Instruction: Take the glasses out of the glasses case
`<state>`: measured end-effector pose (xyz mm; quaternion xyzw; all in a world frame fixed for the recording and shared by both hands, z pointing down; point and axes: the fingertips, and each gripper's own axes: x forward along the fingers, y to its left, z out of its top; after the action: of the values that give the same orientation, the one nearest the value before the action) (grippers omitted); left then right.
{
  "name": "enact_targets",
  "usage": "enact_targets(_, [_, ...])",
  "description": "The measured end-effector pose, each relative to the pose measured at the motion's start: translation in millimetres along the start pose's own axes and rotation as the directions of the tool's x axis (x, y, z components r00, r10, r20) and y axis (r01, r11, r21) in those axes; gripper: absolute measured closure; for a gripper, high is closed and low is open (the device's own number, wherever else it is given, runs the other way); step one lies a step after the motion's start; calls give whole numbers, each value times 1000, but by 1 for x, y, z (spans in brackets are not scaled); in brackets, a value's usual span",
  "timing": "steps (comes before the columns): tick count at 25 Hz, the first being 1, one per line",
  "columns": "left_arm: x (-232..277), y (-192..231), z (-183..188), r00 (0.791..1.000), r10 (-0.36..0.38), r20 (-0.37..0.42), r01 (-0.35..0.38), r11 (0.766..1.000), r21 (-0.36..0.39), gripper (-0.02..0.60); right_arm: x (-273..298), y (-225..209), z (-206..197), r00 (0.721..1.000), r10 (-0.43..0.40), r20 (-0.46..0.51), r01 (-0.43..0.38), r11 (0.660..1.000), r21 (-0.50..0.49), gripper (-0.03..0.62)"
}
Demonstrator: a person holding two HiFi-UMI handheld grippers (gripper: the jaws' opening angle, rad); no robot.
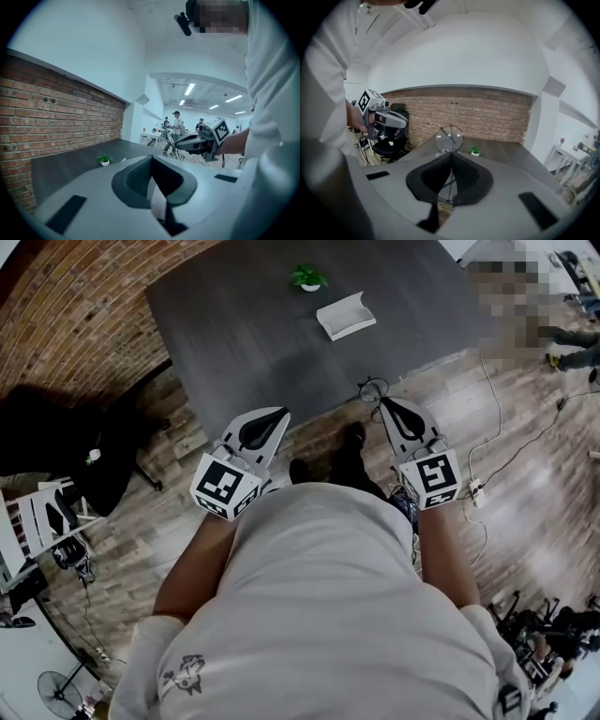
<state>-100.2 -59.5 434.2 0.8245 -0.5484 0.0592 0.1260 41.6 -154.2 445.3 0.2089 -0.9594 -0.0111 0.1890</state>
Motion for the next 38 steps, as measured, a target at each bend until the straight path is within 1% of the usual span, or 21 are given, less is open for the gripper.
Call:
enact_targets(6, [-9,-9,1,999,-47,3,47,999,0,571,-23,14,4,999,-47,-1,47,999,9,580])
enact_targets(11, [0,-28,-2,997,-71,3,71,997,0,571,-44,7,-2,997,-76,-2,76,997,5,580])
enact_targets(15, [7,-46,-2,996,-85,1,85,996,7,571,-63,1,-4,996,-93,16,92,996,15,580])
enact_targets(19, [17,-75,-3,996,-94,-13,94,995,24,571,-92,-7,-14,994,-106,29,105,994,39,580])
enact_targets(25, [28,-121,-8,997,-81,-13,82,996,29,571,-136,-13,-33,994,-89,55,86,995,49,580])
enact_targets(32, [30,-180,-16,998,-62,-2,62,998,29,571,-192,-9,-59,996,-64,69,60,996,59,580])
enact_targets(38, [23,-227,-16,998,-53,17,52,998,46,571,-239,-1,-71,995,-53,89,50,998,43,580])
